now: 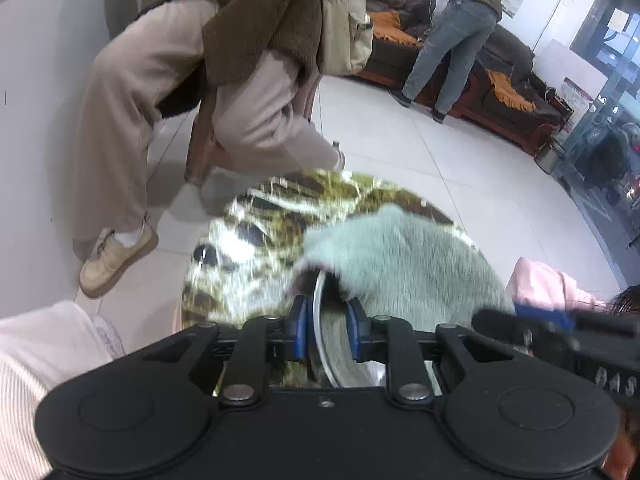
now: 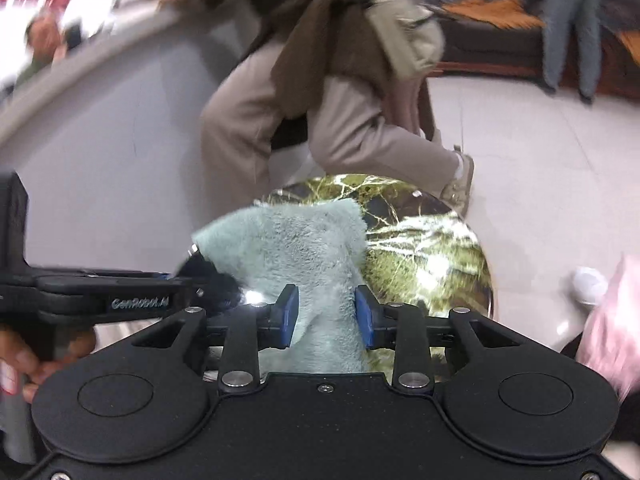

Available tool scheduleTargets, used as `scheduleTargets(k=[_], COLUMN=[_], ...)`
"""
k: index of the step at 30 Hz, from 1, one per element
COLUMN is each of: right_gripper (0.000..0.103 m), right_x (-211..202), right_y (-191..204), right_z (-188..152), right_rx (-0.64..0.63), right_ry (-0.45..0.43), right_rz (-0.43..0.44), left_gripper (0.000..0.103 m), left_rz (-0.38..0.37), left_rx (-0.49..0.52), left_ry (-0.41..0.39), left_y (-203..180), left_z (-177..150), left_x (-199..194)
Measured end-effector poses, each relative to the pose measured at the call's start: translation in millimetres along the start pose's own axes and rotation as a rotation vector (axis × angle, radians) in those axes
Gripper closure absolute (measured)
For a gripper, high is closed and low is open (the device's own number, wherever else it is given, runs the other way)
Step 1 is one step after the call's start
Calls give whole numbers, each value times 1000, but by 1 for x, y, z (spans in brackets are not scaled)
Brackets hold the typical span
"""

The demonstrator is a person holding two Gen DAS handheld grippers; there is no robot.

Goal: Clean bowl
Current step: 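Hold the bowl rim with the left gripper while the right gripper spreads the towel over the bowl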

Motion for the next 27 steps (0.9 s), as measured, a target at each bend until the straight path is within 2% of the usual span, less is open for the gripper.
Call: scheduleTargets(k=[6, 9, 15, 19, 21, 24, 26, 27], right_gripper=[75, 86, 86, 86, 84, 80, 70, 70], right_x=[11, 25, 41, 51, 51, 41, 34, 28], right_y=[4, 10, 28, 39, 41, 46, 51, 58], right_z=[3, 13, 22, 24, 23, 23, 25, 28], right_rx=[-88, -192, -327, -460, -484, -592, -638, -692], right_ry=[13, 42, 92, 115, 125, 108, 91, 81], right_rz=[-21, -28, 3, 0, 8, -22, -28, -23], left_gripper=[93, 92, 86, 87, 85, 85, 85, 85], left_rz=[7, 9, -4, -6, -3, -15, -21, -24], left_rx=[13, 13, 57, 81, 75, 68, 66, 62], left_ry=[22, 37, 70, 64, 71, 67, 63, 63], left_y=[2, 3, -6, -4, 1, 2, 2, 2], left_z=[-8, -18, -25, -16, -15, -18, -20, -20], left_x=[-2, -9, -19, -14, -6, -2, -1, -1])
Point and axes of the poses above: each gripper's, at about its wrist camera, not at the fingertips, and x roughly the way its jaws point, y to its left, z to its top, the point moved 8 cm from there along x, roughly the way its jaws point, and after that the axes turned 13 degrees about x, right-handed, at the moved point
